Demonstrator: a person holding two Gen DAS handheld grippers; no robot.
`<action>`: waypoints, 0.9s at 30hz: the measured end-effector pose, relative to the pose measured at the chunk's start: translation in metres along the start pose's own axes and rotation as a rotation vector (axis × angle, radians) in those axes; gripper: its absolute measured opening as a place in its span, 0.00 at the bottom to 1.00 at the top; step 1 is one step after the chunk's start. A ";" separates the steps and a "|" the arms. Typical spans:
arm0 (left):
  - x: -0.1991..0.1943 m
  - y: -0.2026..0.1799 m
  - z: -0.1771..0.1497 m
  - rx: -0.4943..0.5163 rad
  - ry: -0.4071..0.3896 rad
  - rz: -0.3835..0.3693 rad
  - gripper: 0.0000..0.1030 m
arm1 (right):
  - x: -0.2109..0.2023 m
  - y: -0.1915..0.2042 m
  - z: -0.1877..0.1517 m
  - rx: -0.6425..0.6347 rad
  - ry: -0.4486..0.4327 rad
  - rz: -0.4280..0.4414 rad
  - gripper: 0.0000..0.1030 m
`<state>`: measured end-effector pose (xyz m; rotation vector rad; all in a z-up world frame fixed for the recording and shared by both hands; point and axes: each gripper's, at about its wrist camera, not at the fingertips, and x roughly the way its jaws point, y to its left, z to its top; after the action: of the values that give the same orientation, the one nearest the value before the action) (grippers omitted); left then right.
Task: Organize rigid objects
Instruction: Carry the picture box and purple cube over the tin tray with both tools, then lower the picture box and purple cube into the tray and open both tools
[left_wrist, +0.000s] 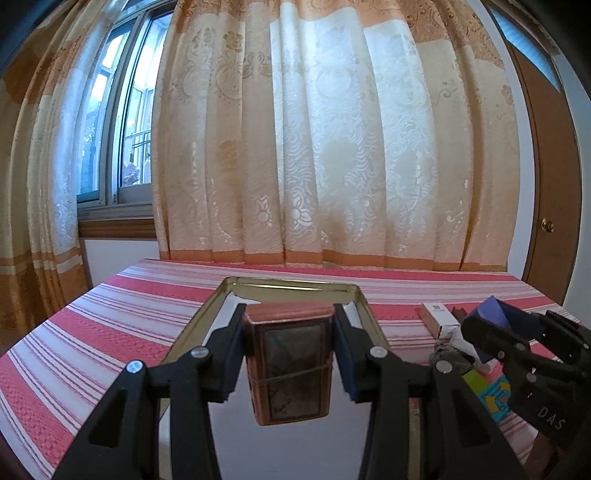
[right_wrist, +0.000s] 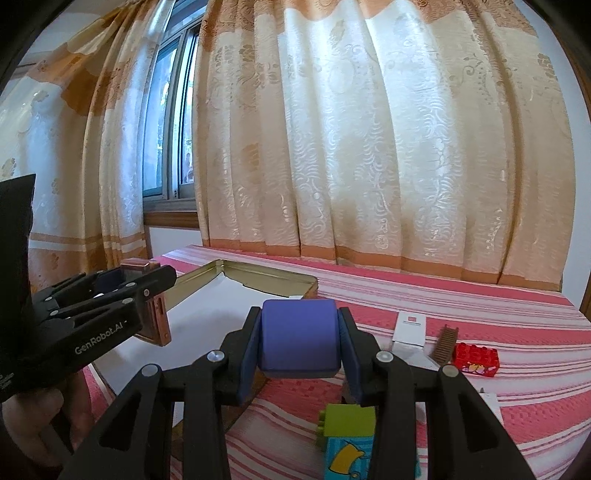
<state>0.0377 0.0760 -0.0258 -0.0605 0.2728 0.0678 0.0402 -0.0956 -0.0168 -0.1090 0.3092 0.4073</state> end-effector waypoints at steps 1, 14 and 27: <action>0.001 0.001 0.000 -0.001 0.003 0.000 0.42 | 0.001 0.001 0.000 0.001 0.002 0.002 0.41; 0.007 0.010 0.000 0.019 0.035 0.024 0.42 | 0.013 0.009 0.002 -0.017 0.028 0.031 0.41; 0.050 0.031 0.017 0.008 0.273 -0.045 0.42 | 0.066 0.011 0.031 0.054 0.167 0.161 0.41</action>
<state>0.0877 0.1108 -0.0244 -0.0684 0.5447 0.0139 0.1019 -0.0557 -0.0091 -0.0659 0.4949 0.5505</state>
